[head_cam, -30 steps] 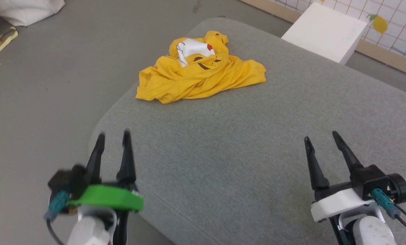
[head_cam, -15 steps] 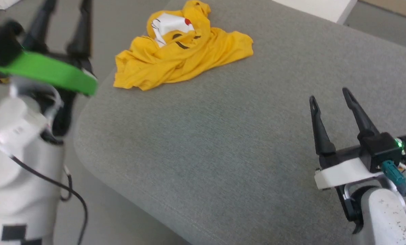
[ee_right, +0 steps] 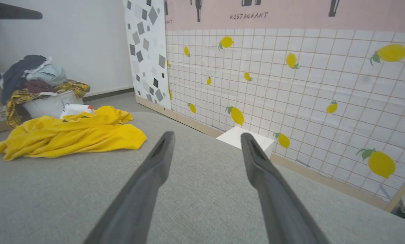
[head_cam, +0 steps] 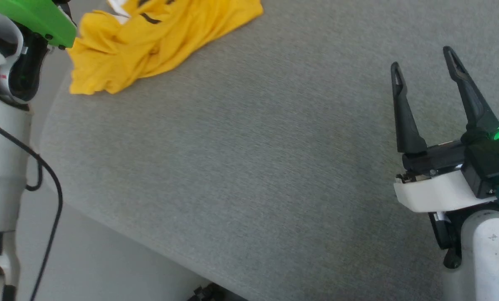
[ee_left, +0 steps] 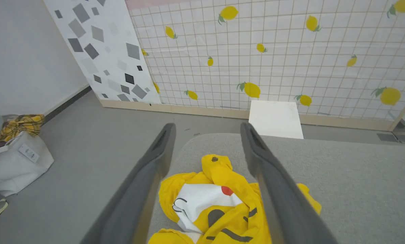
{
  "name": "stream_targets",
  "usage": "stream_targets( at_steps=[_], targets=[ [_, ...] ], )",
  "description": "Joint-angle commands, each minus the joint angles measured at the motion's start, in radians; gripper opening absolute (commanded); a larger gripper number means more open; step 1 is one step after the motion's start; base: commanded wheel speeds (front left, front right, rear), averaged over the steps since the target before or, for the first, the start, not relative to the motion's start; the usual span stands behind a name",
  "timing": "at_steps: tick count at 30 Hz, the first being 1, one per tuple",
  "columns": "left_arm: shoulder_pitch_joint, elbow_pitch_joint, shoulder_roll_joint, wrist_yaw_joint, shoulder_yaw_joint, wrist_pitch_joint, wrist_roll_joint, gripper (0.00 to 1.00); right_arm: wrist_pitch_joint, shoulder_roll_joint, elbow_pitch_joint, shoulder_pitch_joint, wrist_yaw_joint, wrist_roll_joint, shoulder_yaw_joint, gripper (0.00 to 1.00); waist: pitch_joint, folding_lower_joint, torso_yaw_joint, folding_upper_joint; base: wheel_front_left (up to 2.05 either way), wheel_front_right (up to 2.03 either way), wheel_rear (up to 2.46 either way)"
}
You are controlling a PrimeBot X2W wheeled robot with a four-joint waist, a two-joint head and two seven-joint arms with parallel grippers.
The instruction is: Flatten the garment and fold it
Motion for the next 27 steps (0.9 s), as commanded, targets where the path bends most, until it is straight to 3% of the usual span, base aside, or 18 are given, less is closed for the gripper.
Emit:
stream_targets(
  at_steps=[1, 7, 13, 16, 18, 19, 27],
  targets=[
    [-0.026, 0.012, 0.024, -0.004, -0.029, 0.009, -0.007, 1.0, 0.007, -0.001, -0.013, -0.02, -0.002, -0.006, 0.005, 1.0, 0.111, -0.0001, -0.083, 0.0, 0.0, 0.0, 0.0],
    [-0.048, 0.081, 0.115, -0.004, -0.153, 0.126, -0.069, 1.0, 0.023, -0.001, -0.063, -0.048, -0.002, -0.008, 0.028, 1.0, 0.17, -0.0001, -0.132, 0.0, 0.0, 0.0, 0.0],
    [-0.019, 0.092, 0.173, -0.004, -0.268, 0.286, -0.22, 1.0, 0.041, -0.001, -0.103, -0.052, -0.002, -0.015, 0.021, 1.0, 0.205, -0.0001, -0.152, 0.0, 0.0, 0.0, 0.0],
    [-0.011, 0.123, 0.214, -0.004, -0.298, 0.304, -0.21, 1.0, 0.044, -0.001, -0.107, -0.053, -0.002, -0.011, 0.023, 1.0, 0.214, -0.0001, -0.162, 0.0, 0.0, 0.0, 0.0],
    [-0.005, 0.162, 0.212, -0.002, -0.301, 0.313, -0.215, 1.0, 0.044, -0.001, -0.109, -0.052, -0.002, -0.008, 0.024, 1.0, 0.215, -0.0001, -0.166, 0.0, 0.0, 0.0, 0.0],
    [-0.005, 0.177, 0.208, 0.0, -0.3, 0.312, -0.218, 0.0, 0.046, -0.001, -0.11, -0.052, -0.002, -0.005, 0.024, 1.0, 0.214, -0.0001, -0.166, 0.0, 0.0, 0.0, 0.0],
    [-0.036, 0.215, 0.213, 0.001, -0.273, 0.224, -0.216, 0.0, 0.022, -0.001, -0.079, -0.042, -0.002, 0.024, 0.001, 1.0, 0.131, -0.0001, -0.165, 0.0, 0.0, 0.0, 0.0]
  ],
)
